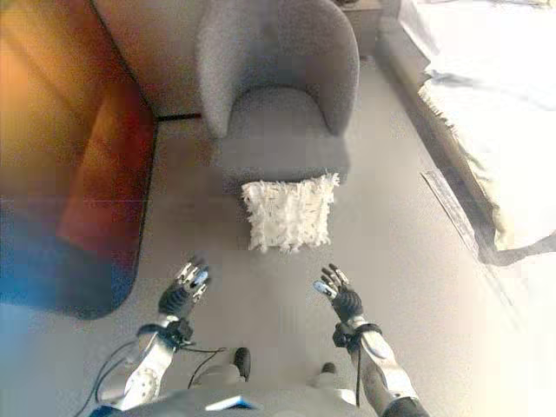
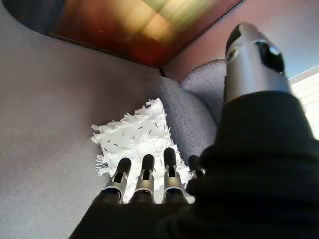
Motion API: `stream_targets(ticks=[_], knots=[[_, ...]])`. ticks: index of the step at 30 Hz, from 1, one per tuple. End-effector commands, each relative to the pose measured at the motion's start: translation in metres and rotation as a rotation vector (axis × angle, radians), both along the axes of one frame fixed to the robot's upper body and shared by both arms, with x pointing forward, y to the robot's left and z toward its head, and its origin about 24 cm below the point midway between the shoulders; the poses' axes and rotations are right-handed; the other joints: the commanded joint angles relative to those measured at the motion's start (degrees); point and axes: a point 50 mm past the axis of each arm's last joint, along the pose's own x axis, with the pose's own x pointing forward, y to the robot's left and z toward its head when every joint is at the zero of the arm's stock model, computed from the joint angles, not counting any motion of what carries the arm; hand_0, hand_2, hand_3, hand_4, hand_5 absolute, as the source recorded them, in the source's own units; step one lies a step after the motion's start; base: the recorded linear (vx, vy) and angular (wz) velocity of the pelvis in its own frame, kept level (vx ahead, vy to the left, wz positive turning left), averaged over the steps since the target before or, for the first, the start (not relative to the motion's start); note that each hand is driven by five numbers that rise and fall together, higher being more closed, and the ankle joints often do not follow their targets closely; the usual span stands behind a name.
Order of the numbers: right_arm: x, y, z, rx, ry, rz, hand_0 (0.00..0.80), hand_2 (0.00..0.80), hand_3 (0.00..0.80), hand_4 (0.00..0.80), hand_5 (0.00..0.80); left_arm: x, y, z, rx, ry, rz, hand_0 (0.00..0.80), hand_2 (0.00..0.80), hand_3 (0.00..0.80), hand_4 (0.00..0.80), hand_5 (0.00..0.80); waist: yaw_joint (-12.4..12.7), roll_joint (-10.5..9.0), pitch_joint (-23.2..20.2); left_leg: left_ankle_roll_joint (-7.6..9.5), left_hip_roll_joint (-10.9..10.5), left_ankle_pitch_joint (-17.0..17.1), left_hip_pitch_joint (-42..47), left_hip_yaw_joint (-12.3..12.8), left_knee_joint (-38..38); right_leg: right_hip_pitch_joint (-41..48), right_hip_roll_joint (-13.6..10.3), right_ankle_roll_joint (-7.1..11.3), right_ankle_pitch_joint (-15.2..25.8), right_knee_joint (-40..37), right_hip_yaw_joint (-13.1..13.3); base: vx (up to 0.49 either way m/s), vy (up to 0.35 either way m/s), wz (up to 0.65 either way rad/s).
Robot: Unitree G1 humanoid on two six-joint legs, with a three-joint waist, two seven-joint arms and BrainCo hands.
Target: Pick up the cushion and take it to the sofa
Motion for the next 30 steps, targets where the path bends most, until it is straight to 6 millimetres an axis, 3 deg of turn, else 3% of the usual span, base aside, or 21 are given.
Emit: stream_targets(ticks=[1,21,30], knots=[[0.0169,0.0105,0.0211,0.058,-0.139,0.001,0.000,0.000,0.000,0.000,0.000,0.0257,0.0039,0.0281,0.045,-0.178,-0.016,0.000,0.000,0.000,0.000,0.000,-0.5,0.09,0.1,3.81,-3.0,0.6,-1.5,-0.6,0.2,-3.9,3.6,-3.82,4.2,1.4,-1.6,0.000,0.000,0.00],[0.0153,0.0093,0.0199,0.056,-0.133,-0.006,0.000,0.000,0.000,0.000,0.000,0.0249,0.0045,0.0263,0.039,-0.178,-0.002,0.000,0.000,0.000,0.000,0.000,-0.6,-0.19,0.7,4.24,-3.4,0.4,-1.7,-0.1,0.4,-4.5,3.3,-3.58,4.4,1.8,-1.0,0.001,0.002,0.00],[0.0118,0.0087,0.0176,0.062,-0.122,-0.017,0.000,0.000,0.000,0.000,0.000,0.0231,0.0086,0.0248,0.031,-0.166,0.034,0.000,0.000,0.000,0.000,0.000,-0.8,-0.25,1.0,5.19,-3.9,-0.5,-1.5,0.2,1.3,-4.9,2.4,-3.11,3.5,4.2,-0.6,0.046,0.054,-0.01]])
